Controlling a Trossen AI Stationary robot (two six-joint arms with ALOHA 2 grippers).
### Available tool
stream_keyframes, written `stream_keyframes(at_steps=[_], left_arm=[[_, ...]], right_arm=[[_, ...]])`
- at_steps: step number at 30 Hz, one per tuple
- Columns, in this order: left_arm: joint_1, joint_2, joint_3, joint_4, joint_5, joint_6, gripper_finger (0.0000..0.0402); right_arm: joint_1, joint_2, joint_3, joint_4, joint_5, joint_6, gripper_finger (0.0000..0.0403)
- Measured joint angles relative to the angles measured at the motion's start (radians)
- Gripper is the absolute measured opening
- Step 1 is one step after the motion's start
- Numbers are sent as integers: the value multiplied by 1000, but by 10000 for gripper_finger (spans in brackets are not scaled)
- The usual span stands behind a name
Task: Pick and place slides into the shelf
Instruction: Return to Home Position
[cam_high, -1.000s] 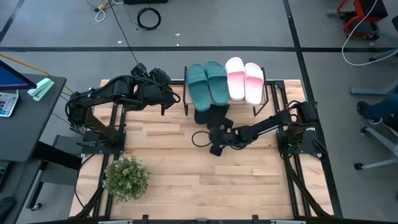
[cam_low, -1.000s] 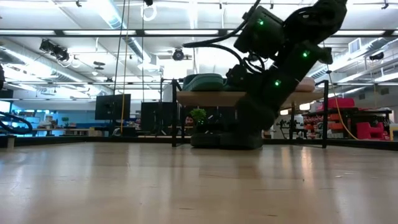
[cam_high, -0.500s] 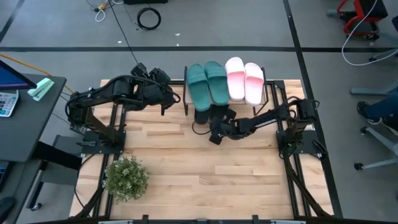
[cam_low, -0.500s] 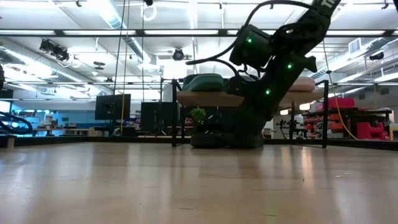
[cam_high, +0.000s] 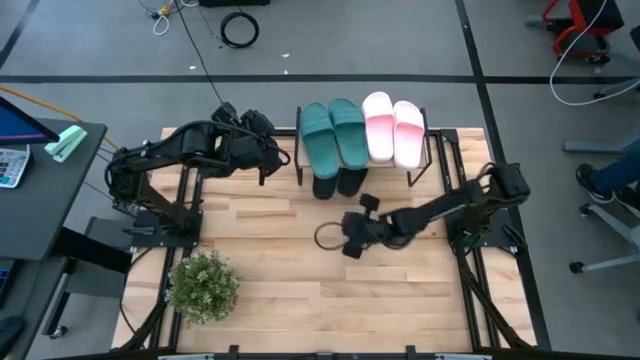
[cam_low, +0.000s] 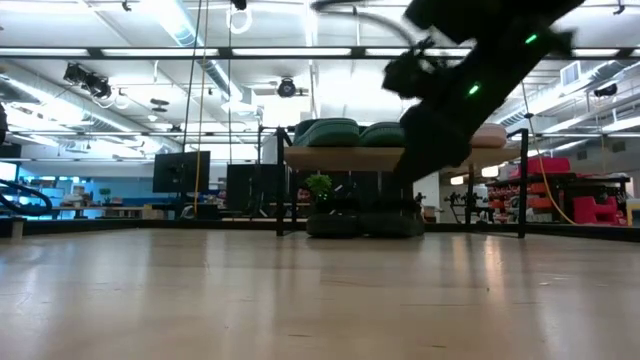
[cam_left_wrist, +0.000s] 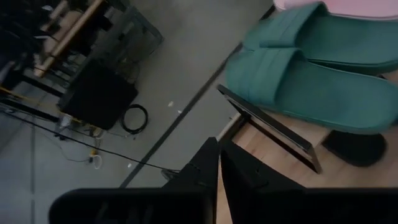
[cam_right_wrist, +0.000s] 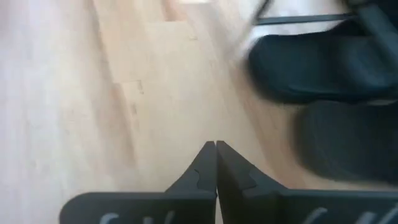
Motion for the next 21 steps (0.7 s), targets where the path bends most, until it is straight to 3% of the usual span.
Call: stream_keyframes(at_steps=[4, 7, 14, 18, 21], left_arm=[[0, 0, 0, 0, 45, -1, 10], [-6, 3, -2, 3, 64, -33, 5], [-85, 6, -102, 6, 75, -79, 18], [-180, 8, -133, -6, 75, -99, 14], [-243, -6, -132, -39, 62, 12, 10]], right_arm=[[57, -73, 0, -166, 189, 131, 1], [77, -105, 0, -300, 260, 253, 1], [145, -173, 0, -508, 253, 298, 2], [195, -329, 14, -527, 251, 268, 3], [242, -494, 58, -536, 247, 201, 4]])
